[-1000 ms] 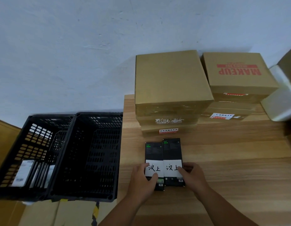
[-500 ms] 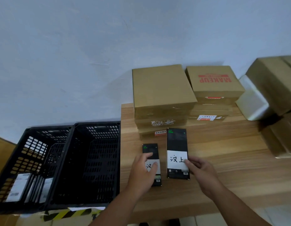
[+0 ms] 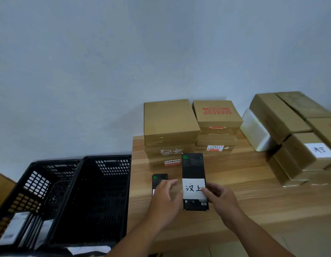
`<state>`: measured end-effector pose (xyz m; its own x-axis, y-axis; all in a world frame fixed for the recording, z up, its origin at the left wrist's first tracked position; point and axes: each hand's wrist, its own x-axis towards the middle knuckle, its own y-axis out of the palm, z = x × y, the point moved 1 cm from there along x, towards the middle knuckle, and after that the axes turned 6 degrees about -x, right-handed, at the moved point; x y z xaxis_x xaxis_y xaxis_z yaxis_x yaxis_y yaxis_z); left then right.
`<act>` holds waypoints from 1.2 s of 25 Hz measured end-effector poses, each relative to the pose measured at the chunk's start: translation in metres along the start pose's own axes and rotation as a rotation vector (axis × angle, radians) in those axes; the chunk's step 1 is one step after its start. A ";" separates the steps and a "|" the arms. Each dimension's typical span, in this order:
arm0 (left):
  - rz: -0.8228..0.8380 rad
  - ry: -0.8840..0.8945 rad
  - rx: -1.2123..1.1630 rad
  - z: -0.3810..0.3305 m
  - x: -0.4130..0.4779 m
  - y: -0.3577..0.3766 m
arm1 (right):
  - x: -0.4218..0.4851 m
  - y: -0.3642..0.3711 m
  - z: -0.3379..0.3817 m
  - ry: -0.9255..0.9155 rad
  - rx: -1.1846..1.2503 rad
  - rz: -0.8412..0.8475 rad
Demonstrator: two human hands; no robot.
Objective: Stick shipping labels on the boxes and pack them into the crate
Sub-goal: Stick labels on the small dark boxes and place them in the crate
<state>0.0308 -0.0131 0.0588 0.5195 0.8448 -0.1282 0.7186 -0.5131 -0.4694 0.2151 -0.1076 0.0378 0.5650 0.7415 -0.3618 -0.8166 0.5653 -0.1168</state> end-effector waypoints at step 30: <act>0.104 -0.301 -0.687 0.002 -0.029 -0.052 | -0.031 0.086 0.019 -0.072 -0.031 0.278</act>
<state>-0.0227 -0.0102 0.0852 0.5225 0.7410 -0.4218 0.8504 -0.4883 0.1958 0.1294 -0.0755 0.0565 0.3247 0.8909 -0.3175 -0.9440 0.3261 -0.0503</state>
